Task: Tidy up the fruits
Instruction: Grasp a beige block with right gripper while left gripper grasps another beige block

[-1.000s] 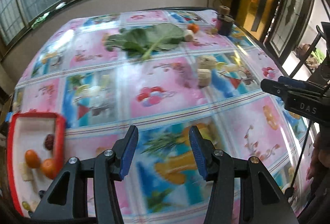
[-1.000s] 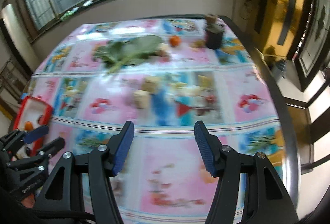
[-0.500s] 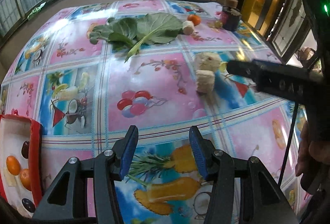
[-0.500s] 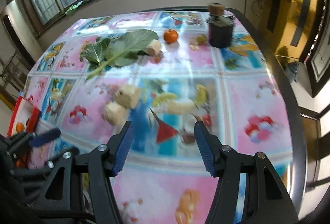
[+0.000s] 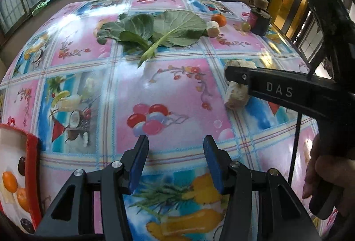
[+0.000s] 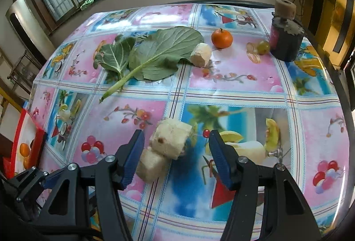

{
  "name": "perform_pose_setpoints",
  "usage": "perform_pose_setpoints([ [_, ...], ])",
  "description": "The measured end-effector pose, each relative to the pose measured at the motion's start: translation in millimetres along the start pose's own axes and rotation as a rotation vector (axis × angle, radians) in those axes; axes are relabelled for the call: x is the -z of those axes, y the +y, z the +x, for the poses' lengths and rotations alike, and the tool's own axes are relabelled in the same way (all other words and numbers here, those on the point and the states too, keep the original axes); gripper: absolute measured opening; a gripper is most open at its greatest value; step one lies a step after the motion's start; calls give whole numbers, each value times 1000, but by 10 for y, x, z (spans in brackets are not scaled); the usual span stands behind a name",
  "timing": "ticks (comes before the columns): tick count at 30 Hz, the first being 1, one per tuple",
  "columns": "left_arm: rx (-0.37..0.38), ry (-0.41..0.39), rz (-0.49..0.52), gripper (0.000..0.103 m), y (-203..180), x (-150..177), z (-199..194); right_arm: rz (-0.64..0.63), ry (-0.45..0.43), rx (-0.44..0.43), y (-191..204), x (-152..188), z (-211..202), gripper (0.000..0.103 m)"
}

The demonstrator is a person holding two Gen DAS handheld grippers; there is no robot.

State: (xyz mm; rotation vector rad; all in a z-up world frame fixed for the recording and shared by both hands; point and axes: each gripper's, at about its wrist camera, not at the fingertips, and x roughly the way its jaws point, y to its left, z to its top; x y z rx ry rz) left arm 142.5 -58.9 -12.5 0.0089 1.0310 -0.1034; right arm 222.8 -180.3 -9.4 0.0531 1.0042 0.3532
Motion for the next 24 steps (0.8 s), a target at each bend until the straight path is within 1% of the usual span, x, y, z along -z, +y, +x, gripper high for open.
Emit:
perform_pose_setpoints([
  [1, 7, 1, 4, 51, -20, -17, 21, 4, 3, -7, -9, 2, 12, 47],
  [2, 14, 4, 10, 51, -46, -33, 45, 9, 4, -10, -17, -1, 10, 37],
  [3, 19, 6, 16, 51, -72, -45, 61, 9, 6, -7, -24, -2, 6, 32],
  [9, 55, -5, 46, 52, -250, -157, 137, 14, -5, 20, -168, 58, -82, 31],
  [14, 110, -21, 73, 52, -340, -255, 172, 46, -7, 36, -362, 148, -151, 30],
  [16, 152, -19, 103, 52, -385, -282, 176, 56, -8, 41, -424, 180, -178, 30],
  [18, 170, -17, 138, 52, -447, -301, 186, 77, -11, 37, -494, 205, -206, 30],
  [21, 152, -17, 173, 52, -524, -347, 236, 106, -13, 32, -559, 219, -232, 30],
  [24, 145, -15, 170, 51, -546, -395, 312, 117, -16, 33, -571, 226, -236, 30],
])
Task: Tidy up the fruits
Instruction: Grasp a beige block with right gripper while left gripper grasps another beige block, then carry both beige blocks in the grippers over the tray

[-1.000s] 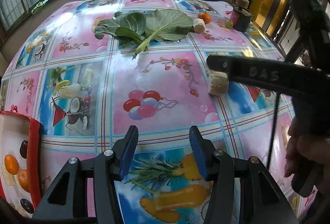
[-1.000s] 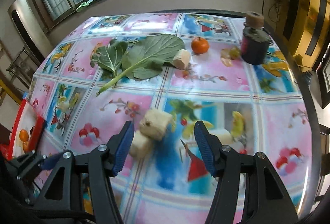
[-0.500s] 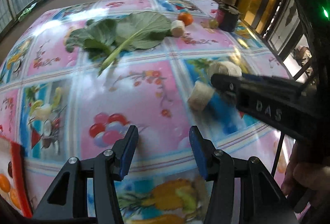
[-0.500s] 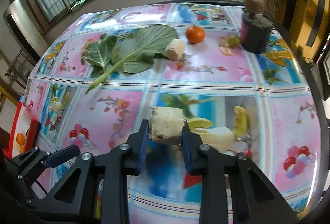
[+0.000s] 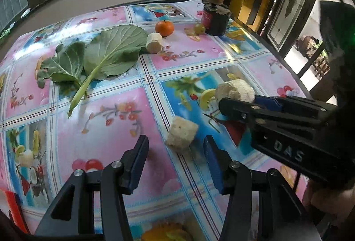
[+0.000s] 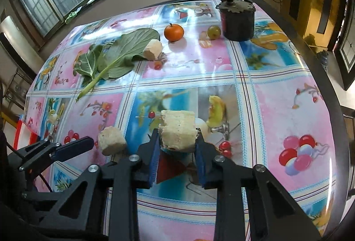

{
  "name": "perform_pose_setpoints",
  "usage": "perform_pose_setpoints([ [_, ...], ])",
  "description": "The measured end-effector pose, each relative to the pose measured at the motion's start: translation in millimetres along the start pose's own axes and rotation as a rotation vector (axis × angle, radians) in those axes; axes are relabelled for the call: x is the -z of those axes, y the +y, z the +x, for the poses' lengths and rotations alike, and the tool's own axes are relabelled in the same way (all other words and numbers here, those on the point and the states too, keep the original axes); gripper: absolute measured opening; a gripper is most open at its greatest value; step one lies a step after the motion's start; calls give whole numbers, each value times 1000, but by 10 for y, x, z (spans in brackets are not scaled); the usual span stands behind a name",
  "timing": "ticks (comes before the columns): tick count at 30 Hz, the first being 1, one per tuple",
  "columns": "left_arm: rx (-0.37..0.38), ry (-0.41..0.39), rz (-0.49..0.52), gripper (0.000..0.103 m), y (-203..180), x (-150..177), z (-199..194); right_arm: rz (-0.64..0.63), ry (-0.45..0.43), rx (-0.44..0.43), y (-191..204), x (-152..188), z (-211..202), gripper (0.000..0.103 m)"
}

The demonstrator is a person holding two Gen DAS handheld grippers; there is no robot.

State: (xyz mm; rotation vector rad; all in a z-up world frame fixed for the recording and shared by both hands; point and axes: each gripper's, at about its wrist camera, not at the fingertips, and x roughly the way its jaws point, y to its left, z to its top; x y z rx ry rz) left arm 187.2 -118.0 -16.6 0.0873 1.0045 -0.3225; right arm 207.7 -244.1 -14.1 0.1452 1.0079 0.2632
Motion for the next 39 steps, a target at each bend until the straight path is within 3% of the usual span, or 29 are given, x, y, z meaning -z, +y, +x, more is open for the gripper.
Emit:
perform_pose_setpoints([
  [2, -9, -4, -8, 47, 12, -23, 45, 9, 0, 4, 4, -5, 4, 30],
  [6, -29, -13, -1, 20, 25, -40, 60, 24, -1, 8, -2, -15, 10, 30],
  [15, -28, -16, -11, 19, 53, 40, -3, 34, -6, 22, 16, -24, 24, 30],
  [24, -75, -3, -77, 19, 119, 176, -113, 16, -5, 20, 120, 69, -7, 30],
  [39, -153, -55, -199, 19, 416, 512, -706, -74, 20, -4, 565, 442, -182, 31],
])
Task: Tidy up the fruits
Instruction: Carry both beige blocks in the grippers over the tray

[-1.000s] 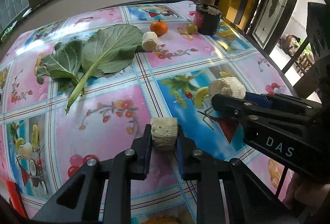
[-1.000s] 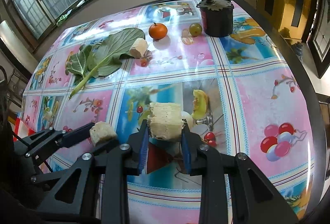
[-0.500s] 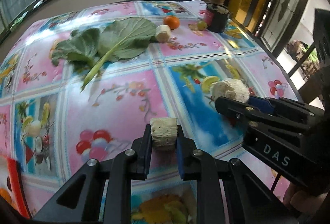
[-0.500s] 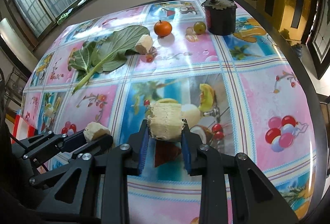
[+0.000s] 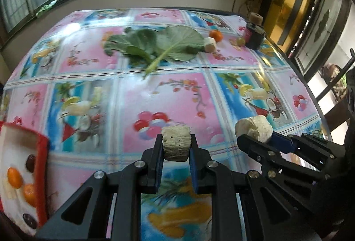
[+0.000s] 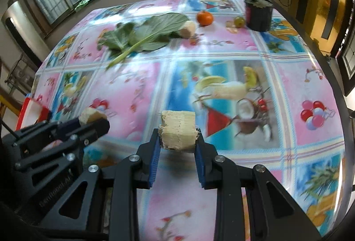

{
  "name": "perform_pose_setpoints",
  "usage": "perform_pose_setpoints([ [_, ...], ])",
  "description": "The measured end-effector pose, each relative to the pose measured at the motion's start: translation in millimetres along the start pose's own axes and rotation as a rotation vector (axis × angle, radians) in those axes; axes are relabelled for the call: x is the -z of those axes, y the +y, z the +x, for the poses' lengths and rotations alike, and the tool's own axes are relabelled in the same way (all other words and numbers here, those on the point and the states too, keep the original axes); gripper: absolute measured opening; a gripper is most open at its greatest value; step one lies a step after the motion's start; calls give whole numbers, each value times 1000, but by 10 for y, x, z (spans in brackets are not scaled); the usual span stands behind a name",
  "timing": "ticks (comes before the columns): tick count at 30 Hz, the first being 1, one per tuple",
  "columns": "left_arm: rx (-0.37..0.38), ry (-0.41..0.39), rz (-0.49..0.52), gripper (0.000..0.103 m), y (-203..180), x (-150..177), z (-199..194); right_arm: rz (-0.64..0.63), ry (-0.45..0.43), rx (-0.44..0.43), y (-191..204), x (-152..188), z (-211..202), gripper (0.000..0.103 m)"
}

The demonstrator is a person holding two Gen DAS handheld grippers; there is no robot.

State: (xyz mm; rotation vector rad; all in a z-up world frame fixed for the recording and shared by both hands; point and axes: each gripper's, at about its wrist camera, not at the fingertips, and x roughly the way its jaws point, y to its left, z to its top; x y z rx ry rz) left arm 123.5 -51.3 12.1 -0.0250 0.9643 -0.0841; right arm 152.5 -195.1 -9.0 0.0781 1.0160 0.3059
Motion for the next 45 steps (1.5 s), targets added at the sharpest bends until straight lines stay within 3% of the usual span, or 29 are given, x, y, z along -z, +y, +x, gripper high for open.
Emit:
perform_pose_setpoints([
  [24, -120, -75, -143, 19, 1146, 426, -945, -158, -48, -92, 1506, 173, -375, 31],
  [45, -216, -91, -254, 19, 1990, 816, -1324, -289, -33, -169, 2577, 323, -343, 31],
])
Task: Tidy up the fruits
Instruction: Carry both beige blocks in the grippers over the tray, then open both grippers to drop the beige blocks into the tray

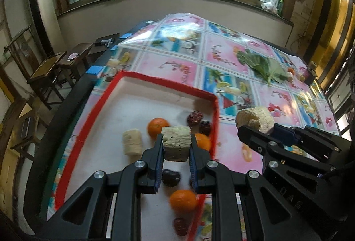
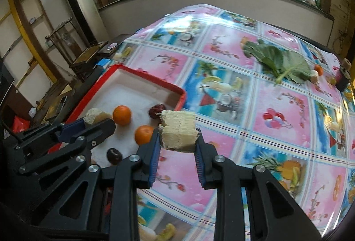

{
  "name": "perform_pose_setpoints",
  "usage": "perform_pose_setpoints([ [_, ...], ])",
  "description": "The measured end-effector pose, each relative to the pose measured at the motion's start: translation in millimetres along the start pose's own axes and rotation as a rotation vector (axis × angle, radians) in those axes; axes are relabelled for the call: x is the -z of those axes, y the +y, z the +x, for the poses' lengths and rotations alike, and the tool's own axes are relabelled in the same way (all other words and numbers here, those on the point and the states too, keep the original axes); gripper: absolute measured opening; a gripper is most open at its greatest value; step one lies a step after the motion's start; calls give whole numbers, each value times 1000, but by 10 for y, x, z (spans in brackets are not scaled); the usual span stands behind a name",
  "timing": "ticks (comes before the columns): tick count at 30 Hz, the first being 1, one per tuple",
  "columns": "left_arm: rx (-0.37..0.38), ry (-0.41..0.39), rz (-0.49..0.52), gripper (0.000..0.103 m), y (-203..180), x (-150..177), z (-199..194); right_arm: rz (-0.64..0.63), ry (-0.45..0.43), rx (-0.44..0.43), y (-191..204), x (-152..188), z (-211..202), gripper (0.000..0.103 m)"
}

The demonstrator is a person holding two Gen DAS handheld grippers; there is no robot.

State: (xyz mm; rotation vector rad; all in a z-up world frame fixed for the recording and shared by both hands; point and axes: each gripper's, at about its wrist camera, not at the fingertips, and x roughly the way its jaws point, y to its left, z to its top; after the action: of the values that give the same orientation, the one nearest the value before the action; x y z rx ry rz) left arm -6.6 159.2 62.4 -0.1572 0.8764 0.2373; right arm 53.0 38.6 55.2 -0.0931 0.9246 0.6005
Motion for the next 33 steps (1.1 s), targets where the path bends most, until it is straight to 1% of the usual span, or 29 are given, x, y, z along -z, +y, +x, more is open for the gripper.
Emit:
perform_pose_setpoints([
  [9, -45, 14, -40, 19, 393, 20, 61, -48, 10, -31, 373, -106, 138, 31],
  [13, -65, 28, -57, 19, 590, 21, 147, -67, 18, -40, 518, -164, 235, 31],
  [19, -87, 67, -71, 19, 841, 46, 343, -76, 46, -45, 671, -306, 491, 31],
  [23, -83, 87, -56, 19, 895, 36, 466, -92, 64, -32, 757, -422, 695, 31],
  [28, -73, 106, -20, 19, 863, 14, 603, -85, 96, -25, 808, -534, 958, 31],
  [33, -67, 126, -29, 19, 898, 25, 696, -93, 127, -4, 846, -589, 1167, 31],
])
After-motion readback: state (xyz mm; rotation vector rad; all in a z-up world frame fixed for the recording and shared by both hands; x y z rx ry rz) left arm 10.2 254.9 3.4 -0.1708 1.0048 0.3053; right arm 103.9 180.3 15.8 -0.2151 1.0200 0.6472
